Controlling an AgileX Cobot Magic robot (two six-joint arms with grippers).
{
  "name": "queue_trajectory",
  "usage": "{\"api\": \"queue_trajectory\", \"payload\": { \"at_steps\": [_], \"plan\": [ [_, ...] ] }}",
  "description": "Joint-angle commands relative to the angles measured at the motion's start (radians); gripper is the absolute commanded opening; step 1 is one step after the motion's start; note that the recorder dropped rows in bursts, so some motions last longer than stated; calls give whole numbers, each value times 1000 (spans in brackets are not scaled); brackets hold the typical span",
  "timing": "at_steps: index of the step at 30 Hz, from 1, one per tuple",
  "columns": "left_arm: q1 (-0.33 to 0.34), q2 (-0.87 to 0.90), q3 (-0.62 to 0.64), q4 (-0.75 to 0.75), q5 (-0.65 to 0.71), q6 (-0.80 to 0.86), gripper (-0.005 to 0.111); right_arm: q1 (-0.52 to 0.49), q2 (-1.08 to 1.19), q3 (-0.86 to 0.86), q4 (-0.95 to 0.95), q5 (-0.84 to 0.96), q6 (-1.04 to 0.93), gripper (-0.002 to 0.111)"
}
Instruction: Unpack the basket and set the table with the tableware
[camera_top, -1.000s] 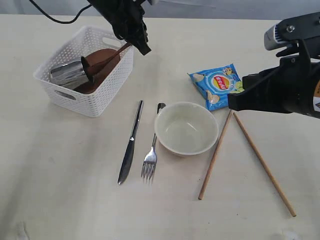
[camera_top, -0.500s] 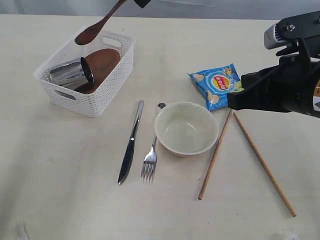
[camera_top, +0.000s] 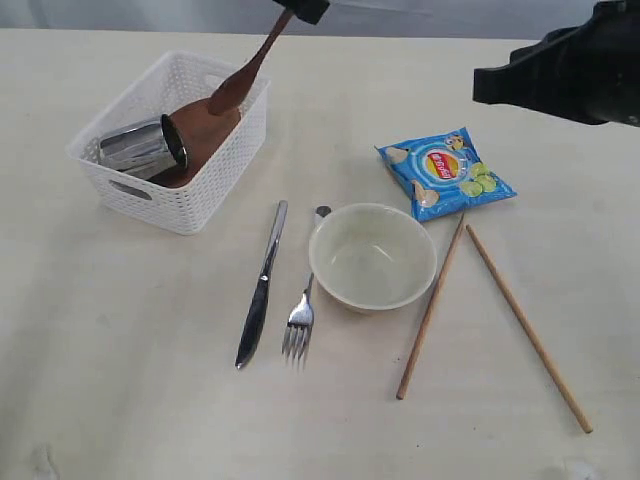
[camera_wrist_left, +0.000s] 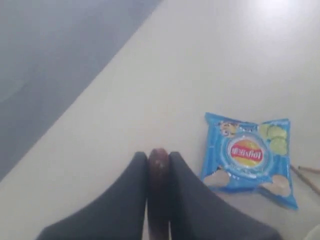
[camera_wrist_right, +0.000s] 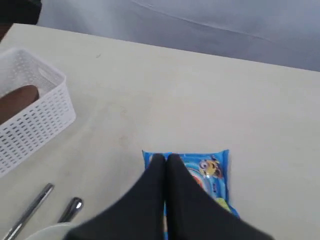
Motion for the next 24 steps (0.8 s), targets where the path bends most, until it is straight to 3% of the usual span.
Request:
{"api": "queue_trajectory", "payload": {
  "at_steps": [1, 6, 11, 13, 19, 24],
  "plan": [
    [-1, -46, 85, -291, -52, 198, 0, -6, 50, 27, 27, -173, 9, 0],
    [-1, -48, 99, -384, 15, 266, 0, -6, 134, 29, 38, -255, 38, 5],
    [-1, -48, 99, -518, 70, 324, 0, -6, 202, 29, 38, -336, 129, 41],
    [-1, -48, 99, -591, 107, 363, 0, -4, 226, 29, 38, -415, 171, 50],
    [-1, -48, 99, -691, 147, 382, 0, -4, 287, 29, 27, -733, 269, 53],
    [-1, -48, 99, -728, 147, 386, 0, -4, 315, 29, -6, -830, 292, 53]
  ]
}}
